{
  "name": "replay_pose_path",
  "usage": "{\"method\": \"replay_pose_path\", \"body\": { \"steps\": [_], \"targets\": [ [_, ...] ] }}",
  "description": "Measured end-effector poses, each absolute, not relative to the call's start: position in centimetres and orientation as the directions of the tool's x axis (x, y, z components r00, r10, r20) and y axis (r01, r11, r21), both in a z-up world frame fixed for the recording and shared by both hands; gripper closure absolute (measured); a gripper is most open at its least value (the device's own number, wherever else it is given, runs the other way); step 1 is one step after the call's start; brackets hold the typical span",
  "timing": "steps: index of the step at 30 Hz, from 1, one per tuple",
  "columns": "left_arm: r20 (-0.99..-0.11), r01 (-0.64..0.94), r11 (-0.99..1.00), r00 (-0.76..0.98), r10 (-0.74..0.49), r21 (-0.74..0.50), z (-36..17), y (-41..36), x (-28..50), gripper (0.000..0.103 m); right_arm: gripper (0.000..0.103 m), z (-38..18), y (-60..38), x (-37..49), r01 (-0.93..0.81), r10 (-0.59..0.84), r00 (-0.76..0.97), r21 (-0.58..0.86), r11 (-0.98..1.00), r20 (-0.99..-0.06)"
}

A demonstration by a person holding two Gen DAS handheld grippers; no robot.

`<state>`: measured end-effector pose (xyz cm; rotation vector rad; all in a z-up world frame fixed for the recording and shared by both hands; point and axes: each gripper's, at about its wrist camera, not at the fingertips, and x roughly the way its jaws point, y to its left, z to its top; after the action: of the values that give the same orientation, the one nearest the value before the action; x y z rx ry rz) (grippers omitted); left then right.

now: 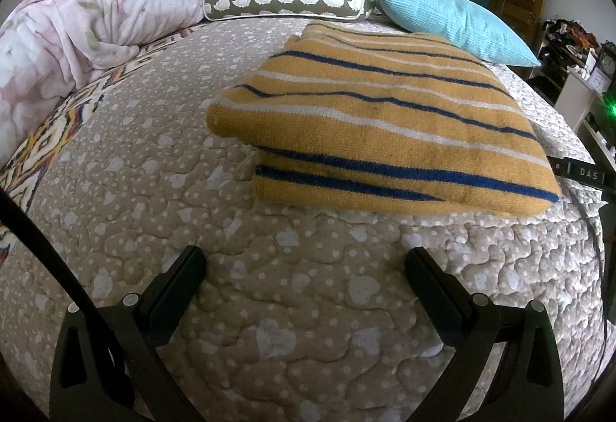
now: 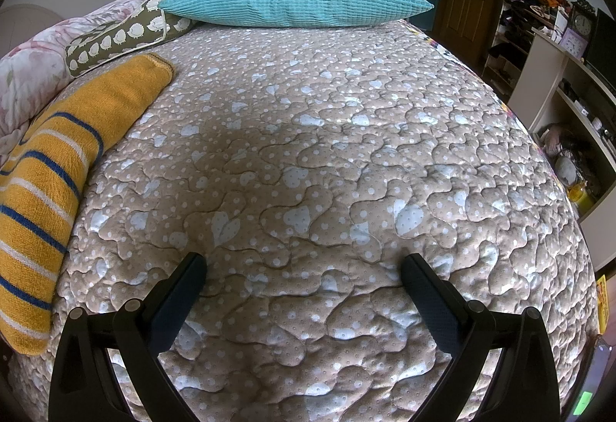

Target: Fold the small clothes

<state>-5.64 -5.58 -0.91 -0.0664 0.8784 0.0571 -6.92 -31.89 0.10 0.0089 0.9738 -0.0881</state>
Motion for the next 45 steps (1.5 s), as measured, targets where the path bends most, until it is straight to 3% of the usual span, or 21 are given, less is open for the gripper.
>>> {"method": "replay_pose_path", "body": {
  "steps": [45],
  "targets": [
    [-0.773,-0.077,0.997,0.634,0.028,-0.027,-0.95,-5.72,-5.61,0.000,0.000,0.10,-31.88,-6.87,0.079,-0.072,0.560,-0.033,0.996,-0.825]
  ]
}}
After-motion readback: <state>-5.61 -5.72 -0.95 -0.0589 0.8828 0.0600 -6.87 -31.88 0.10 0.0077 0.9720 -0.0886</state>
